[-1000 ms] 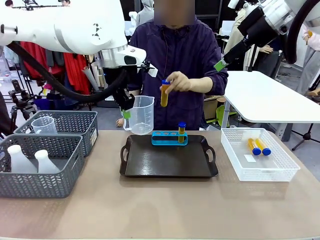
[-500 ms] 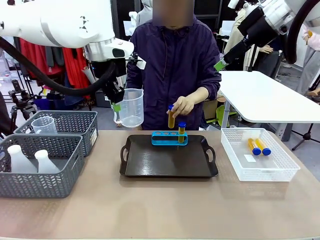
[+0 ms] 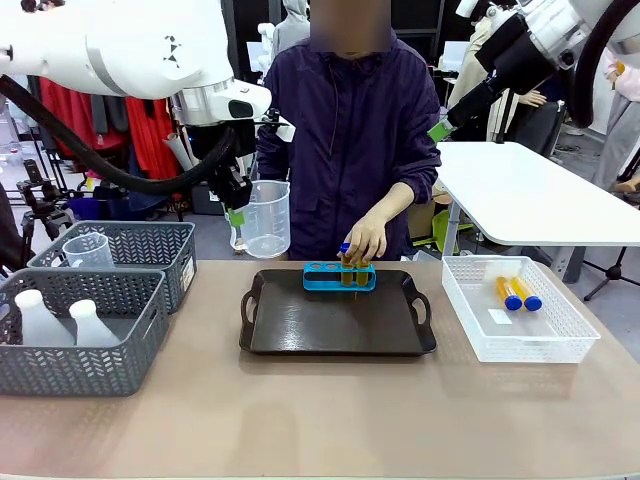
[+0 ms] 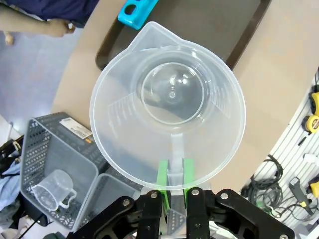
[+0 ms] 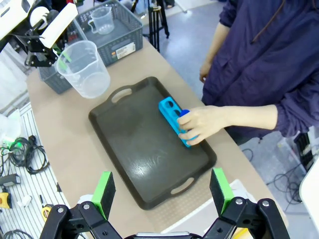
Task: Prepare the laboratory tools.
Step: Pick up one Large Measuring Cup and place it on the Handle tray.
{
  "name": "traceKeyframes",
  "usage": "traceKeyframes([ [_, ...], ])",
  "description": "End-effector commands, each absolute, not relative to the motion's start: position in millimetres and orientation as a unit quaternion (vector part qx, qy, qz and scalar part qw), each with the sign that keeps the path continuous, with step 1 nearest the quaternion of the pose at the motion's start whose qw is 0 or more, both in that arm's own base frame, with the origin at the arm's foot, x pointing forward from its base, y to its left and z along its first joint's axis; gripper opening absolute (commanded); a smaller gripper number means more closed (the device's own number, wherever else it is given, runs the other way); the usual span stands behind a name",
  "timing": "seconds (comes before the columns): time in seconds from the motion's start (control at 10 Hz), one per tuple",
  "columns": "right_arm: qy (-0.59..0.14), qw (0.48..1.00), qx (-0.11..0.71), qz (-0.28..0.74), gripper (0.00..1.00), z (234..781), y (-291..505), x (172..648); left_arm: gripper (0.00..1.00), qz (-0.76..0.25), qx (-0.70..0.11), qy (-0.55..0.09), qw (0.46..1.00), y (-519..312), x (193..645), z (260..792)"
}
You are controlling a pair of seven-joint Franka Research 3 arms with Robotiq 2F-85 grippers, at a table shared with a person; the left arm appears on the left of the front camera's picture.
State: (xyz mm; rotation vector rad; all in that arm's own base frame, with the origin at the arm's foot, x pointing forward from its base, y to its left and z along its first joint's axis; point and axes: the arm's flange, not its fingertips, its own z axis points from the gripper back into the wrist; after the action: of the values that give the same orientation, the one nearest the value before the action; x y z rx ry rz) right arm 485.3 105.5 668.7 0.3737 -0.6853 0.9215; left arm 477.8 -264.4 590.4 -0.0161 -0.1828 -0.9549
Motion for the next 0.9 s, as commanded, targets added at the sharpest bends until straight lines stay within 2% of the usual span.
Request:
traceKeyframes([
  [0.0, -0.323, 0.822, 0.177, 0.434, 1.0, 669.6, 105.0, 485.1, 0.0, -0.487, -0.01, -0.089, 0.869, -266.9, 475.4, 596.2],
  [0.4, -0.323, 0.822, 0.177, 0.434, 1.0, 669.6, 105.0, 485.1, 0.0, -0.541, -0.014, -0.095, 0.835, -326.8, 499.7, 588.6],
  [0.8, -0.323, 0.822, 0.177, 0.434, 1.0, 669.6, 105.0, 485.1, 0.0, -0.608, -0.031, -0.084, 0.789, -389.4, 538.1, 527.4],
])
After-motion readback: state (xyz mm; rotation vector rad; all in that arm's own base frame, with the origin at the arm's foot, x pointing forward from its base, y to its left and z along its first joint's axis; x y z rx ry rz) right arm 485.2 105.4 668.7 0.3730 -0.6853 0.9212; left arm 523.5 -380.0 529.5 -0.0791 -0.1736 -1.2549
